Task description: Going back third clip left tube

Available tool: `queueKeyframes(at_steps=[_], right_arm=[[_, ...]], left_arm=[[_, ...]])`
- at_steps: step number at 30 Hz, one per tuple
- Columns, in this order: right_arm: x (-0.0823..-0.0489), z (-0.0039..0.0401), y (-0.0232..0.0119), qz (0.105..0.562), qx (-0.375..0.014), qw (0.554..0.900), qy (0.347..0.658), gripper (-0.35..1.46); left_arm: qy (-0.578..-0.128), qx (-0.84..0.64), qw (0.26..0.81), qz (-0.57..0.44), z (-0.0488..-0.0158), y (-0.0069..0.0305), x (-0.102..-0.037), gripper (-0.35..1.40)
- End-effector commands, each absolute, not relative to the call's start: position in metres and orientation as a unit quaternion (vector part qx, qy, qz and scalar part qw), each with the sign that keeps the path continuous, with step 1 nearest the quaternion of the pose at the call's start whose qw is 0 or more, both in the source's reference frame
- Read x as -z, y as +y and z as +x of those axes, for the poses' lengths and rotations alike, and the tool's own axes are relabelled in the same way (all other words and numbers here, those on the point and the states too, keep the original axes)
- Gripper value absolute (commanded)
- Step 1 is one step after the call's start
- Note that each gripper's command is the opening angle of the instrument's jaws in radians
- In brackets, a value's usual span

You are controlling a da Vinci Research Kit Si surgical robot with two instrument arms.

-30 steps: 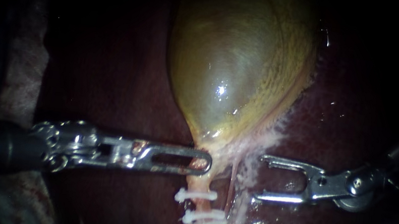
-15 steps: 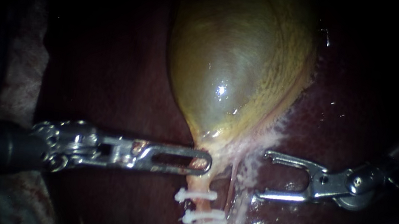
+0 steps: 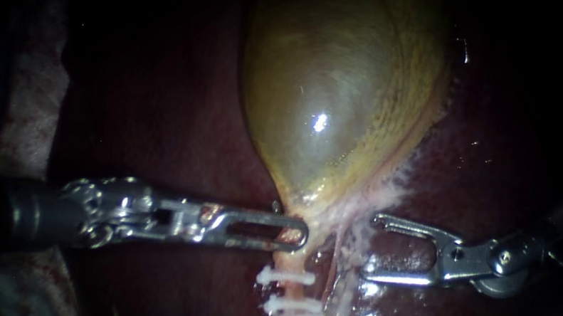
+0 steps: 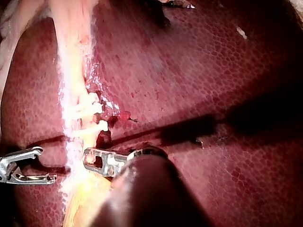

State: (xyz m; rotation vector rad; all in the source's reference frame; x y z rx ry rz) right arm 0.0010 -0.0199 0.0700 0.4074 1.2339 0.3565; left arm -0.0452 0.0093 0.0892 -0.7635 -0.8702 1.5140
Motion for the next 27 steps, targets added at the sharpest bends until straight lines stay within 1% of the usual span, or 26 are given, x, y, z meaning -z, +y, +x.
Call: queueKeyframes(at_steps=[1, 8, 16, 27], right_arm=[[-0.07, 0.001, -0.0199, 0.189, -0.165, 0.782, 0.571, 0.6], [-0.07, 0.001, -0.02, 0.188, -0.165, 0.782, 0.571, 0.6], [-0.0701, 0.001, -0.0201, 0.188, -0.165, 0.782, 0.571, 0.6], [-0.0701, 0.001, -0.0201, 0.188, -0.165, 0.782, 0.572, 0.6]], left_arm=[[-0.372, -0.648, 0.579, -0.327, -0.0453, 0.0092, -0.0895, -0.35], [-0.368, -0.647, 0.58, -0.33, -0.0472, 0.0091, -0.0911, -0.35], [-0.367, -0.645, 0.581, -0.335, -0.0486, 0.0091, -0.0923, -0.35], [-0.366, -0.644, 0.58, -0.338, -0.0492, 0.0093, -0.0926, -0.35]])
